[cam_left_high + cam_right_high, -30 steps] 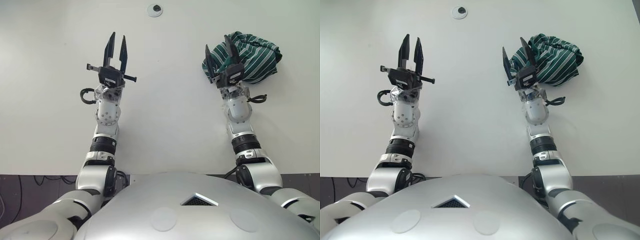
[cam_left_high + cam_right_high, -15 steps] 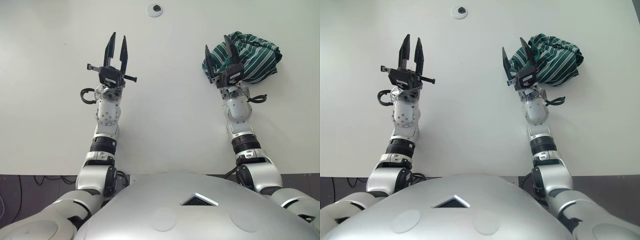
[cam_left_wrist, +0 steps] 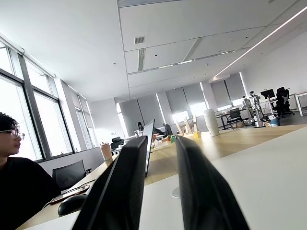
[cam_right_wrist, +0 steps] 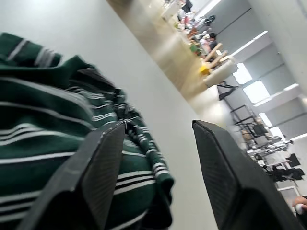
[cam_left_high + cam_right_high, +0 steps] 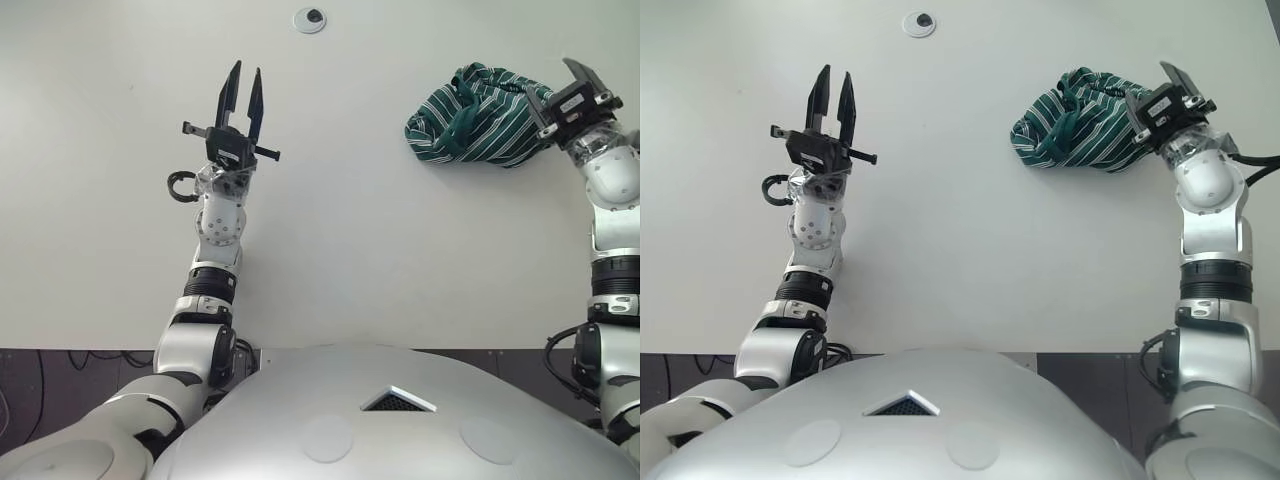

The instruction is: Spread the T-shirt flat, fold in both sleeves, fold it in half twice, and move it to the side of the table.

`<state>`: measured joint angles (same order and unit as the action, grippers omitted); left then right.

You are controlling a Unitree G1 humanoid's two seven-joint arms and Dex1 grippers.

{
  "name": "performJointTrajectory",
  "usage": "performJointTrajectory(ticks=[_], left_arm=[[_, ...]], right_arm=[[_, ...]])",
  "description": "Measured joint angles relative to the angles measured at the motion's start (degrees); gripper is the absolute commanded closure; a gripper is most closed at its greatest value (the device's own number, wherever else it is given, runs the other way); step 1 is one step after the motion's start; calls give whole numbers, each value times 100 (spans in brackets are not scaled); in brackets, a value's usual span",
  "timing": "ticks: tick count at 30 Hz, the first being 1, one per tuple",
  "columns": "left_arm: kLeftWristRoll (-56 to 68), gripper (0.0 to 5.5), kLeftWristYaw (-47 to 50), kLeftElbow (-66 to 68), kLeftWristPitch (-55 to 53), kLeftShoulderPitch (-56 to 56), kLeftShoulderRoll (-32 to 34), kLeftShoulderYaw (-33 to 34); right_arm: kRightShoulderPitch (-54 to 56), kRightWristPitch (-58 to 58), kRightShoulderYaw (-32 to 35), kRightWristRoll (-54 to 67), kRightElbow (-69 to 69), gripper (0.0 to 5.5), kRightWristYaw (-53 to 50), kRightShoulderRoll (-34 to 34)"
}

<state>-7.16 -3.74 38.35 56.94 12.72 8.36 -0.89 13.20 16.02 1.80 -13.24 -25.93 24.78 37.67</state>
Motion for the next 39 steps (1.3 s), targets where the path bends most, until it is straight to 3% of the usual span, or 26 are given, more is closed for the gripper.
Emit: performJointTrajectory(ticks=[6,11,17,24,29,35,39], left_arm=[[195,449,-50,187,-71,120,-40,14],[1198,449,-1122,-965,-1224,-126,-90,-367],[1774,449,-2535,-3325,-3120,-1631,812,-1013],[1507,449,-3379,-4335,-3816,-2537,1650,-1462],[818,449,-3360,-4245,-4074,-2254,1516,-1882],[375,449,-3097,-3583,-4870,-1661,768,-2348],[319,383,-2933,-3320,-5065,-1407,493,-2370]], right_arm=[[-469,-400,-465,817,549,296,1906,178],[-1254,-1897,-752,2318,2383,296,3019,63],[-1597,-3984,-730,3612,3846,296,2938,-128],[-1539,-4300,-197,3852,3834,296,2479,-138],[-1451,-4328,506,4503,4023,296,2486,-129],[-1312,-4294,866,4658,4075,296,2314,-127],[-1277,-4258,869,4657,4075,292,2255,-129]])
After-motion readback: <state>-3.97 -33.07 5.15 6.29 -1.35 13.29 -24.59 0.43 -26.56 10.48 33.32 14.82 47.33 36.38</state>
